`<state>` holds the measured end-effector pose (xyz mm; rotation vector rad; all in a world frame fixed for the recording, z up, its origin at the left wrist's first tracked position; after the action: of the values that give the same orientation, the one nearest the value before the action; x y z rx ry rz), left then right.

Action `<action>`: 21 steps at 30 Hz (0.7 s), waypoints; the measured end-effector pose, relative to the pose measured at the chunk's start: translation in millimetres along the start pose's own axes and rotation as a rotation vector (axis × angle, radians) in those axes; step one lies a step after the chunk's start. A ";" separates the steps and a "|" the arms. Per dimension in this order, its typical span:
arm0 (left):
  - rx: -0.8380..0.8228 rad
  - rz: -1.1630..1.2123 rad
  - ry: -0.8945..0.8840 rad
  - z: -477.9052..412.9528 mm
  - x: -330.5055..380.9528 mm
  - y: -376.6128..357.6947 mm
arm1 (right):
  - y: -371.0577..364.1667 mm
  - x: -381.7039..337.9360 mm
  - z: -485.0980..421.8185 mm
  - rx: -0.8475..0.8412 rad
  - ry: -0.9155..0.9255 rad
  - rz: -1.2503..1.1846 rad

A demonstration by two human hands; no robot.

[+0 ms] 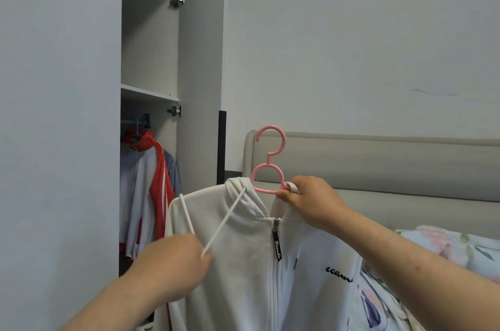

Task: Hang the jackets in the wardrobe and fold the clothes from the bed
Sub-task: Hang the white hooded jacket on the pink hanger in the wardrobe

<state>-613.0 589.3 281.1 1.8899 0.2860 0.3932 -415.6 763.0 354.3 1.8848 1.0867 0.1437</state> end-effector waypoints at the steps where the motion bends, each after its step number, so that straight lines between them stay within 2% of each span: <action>1: -0.099 0.038 0.003 0.8 -0.8 -7.4 | -0.1 -1.4 0.0 0.001 0.000 0.004; 3: -0.198 0.091 0.018 2.2 -3.4 -15.3 | -2.4 -5.3 0.0 -0.004 0.006 0.011; 8: -0.143 0.119 0.020 1.0 -4.4 -12.7 | -9.1 -16.0 1.5 -0.032 0.017 0.002; 13: -0.514 0.392 -0.061 13.9 -7.4 -19.1 | -13.1 -24.6 4.2 -0.044 0.042 -0.009; 15: -0.534 0.567 -0.091 15.0 -10.3 -9.0 | -14.7 -27.6 4.9 -0.037 0.057 -0.017; 17: -0.376 0.816 -0.033 4.3 -19.9 8.4 | -15.1 -29.6 5.2 -0.024 0.060 -0.040; 18: -0.236 0.847 -0.014 -3.8 -27.8 18.0 | -15.1 -30.7 5.0 -0.019 0.061 -0.053; 21: 0.190 0.601 -0.001 -21.4 -49.3 41.4 | -16.2 -34.5 3.4 -0.017 0.068 -0.073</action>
<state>-666.4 574.7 320.2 2.1434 -0.2678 0.7881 -444.8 738.4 351.0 1.8337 1.1953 0.1754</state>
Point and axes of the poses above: each hand's wrist, its own z-axis away from the middle knuckle, its own y-axis out of the back of the hand, x = y × z, the point moved 5 cm from there along -z, towards the middle knuckle, and after that the axes turned 3 degrees about z, right-handed, at the moved point
